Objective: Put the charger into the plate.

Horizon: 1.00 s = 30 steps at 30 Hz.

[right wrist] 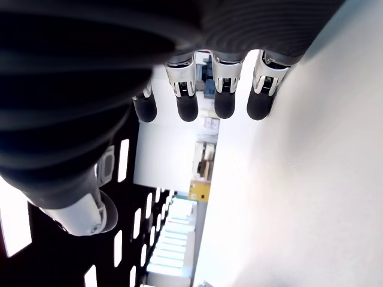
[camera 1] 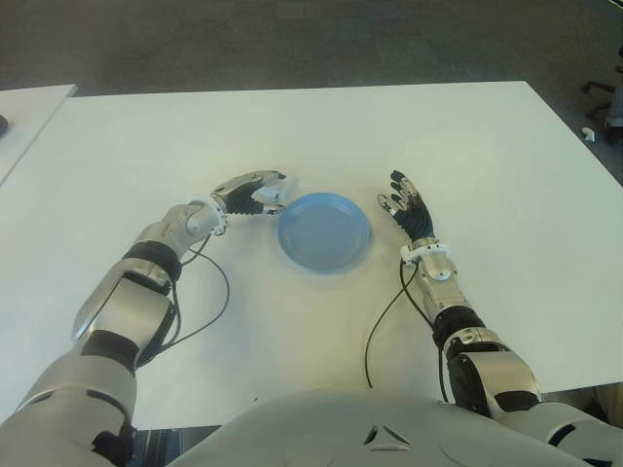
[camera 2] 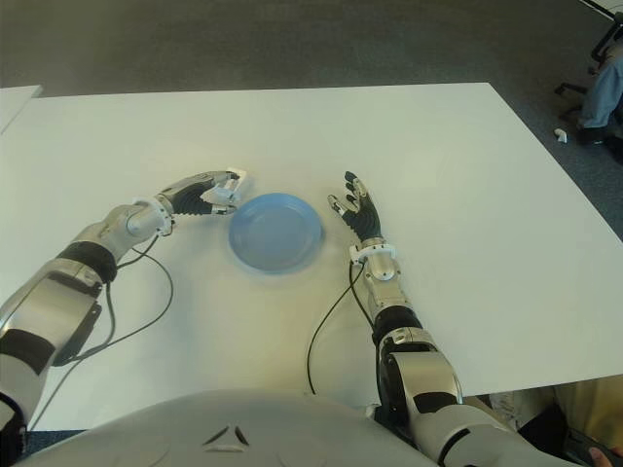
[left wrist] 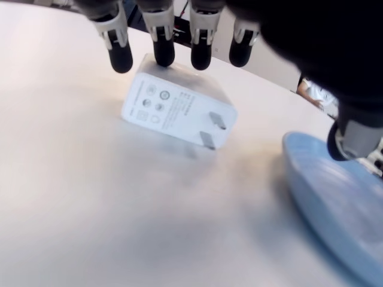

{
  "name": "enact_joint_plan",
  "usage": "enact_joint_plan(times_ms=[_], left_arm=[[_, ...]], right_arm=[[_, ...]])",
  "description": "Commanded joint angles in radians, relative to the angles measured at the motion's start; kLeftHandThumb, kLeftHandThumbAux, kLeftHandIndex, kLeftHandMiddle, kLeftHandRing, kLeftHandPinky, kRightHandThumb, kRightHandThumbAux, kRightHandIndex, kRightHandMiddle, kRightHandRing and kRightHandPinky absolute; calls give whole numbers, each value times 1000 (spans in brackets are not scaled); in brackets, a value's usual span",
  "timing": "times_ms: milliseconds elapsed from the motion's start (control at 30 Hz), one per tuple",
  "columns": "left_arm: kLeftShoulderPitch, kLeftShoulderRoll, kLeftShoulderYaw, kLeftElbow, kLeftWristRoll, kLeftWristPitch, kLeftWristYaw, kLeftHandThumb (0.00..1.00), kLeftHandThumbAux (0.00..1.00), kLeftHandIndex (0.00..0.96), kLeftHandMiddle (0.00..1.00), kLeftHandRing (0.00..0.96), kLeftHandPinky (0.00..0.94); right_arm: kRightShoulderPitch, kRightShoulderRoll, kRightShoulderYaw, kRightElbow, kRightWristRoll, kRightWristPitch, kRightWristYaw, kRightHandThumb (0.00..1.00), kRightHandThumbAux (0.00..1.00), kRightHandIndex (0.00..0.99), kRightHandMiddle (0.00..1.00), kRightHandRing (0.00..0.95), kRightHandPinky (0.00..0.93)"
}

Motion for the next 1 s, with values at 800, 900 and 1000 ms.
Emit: enact_joint_plan(times_ms=[800, 900, 1000], left_arm=[[144, 258, -141, -263, 343, -39, 291, 0, 436, 0, 0, 0, 0], [148, 274, -154, -274, 372, -36, 315, 0, 431, 0, 0, 0, 0], [155, 288, -160, -284, 384, -39, 328, 0, 424, 0, 0, 0, 0]], right_arm=[[35, 18, -23, -16, 59, 77, 55, 163, 665, 7, 73, 58, 66], [37, 17, -24, -18, 62, 76, 60, 161, 669, 8, 78, 63, 71], [39, 16, -24, -19, 64, 75, 63, 160, 676, 7, 81, 67, 72]])
